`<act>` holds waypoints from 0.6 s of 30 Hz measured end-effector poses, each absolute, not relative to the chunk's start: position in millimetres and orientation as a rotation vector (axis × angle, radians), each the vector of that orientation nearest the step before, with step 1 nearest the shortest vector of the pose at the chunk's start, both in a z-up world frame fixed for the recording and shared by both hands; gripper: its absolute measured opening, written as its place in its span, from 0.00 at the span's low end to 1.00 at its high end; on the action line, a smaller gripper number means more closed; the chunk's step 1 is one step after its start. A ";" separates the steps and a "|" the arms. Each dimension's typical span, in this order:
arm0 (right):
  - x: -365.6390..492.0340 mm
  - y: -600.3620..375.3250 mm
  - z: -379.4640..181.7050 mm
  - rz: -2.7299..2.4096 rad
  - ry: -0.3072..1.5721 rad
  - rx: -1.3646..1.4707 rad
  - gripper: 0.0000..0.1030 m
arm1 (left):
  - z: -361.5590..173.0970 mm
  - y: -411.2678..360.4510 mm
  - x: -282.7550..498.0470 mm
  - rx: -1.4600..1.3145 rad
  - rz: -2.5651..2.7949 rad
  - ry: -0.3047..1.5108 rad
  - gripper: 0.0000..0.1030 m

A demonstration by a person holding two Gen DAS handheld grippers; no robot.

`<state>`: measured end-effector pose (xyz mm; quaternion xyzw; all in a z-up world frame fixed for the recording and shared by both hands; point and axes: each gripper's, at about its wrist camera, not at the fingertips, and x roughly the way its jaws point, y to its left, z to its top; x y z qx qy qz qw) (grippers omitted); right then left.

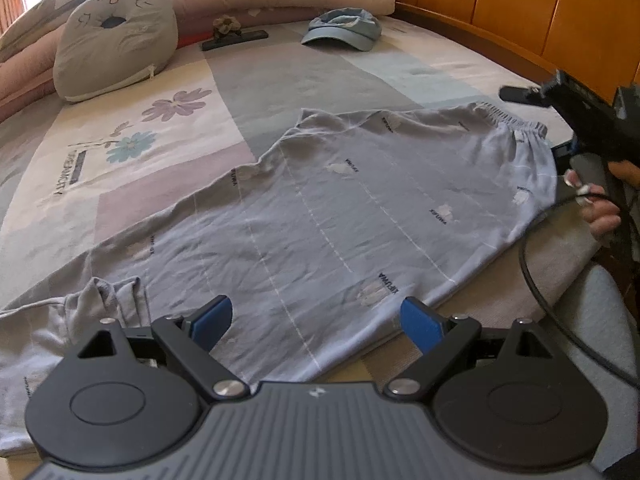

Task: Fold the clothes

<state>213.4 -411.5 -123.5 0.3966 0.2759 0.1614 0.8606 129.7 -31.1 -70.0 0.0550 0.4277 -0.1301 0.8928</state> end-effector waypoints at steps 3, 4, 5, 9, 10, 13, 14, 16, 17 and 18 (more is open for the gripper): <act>213.9 -414.0 -124.5 0.301 0.562 0.888 1.00 | -72.6 -29.6 130.0 0.113 -0.272 0.899 0.88; 214.1 -413.4 -124.3 0.297 0.564 0.885 1.00 | -73.3 -28.9 130.6 0.112 -0.269 0.902 0.88; 214.2 -412.8 -124.2 0.294 0.565 0.882 1.00 | -73.9 -28.3 131.2 0.110 -0.267 0.905 0.88; 210.6 -407.6 -125.1 0.285 0.537 0.844 1.00 | -73.9 -29.8 133.8 0.103 -0.266 0.913 0.88; 210.7 -406.9 -124.8 0.285 0.537 0.836 1.00 | -73.3 -31.1 133.8 0.106 -0.270 0.913 0.88; 211.7 -410.1 -124.7 0.299 0.544 0.841 1.00 | -71.2 -35.1 133.5 0.119 -0.279 0.909 0.88; 211.9 -412.1 -125.1 0.309 0.547 0.849 1.00 | -70.6 -35.9 133.2 0.120 -0.282 0.907 0.88; 211.9 -416.6 -126.2 0.326 0.546 0.872 1.00 | -69.1 -37.0 132.5 0.121 -0.287 0.903 0.88; 211.1 -419.3 -127.1 0.328 0.543 0.885 0.98 | -68.4 -37.0 132.1 0.122 -0.287 0.901 0.88; 210.5 -421.1 -128.1 0.321 0.542 0.892 0.93 | -68.0 -36.7 131.9 0.123 -0.285 0.900 0.88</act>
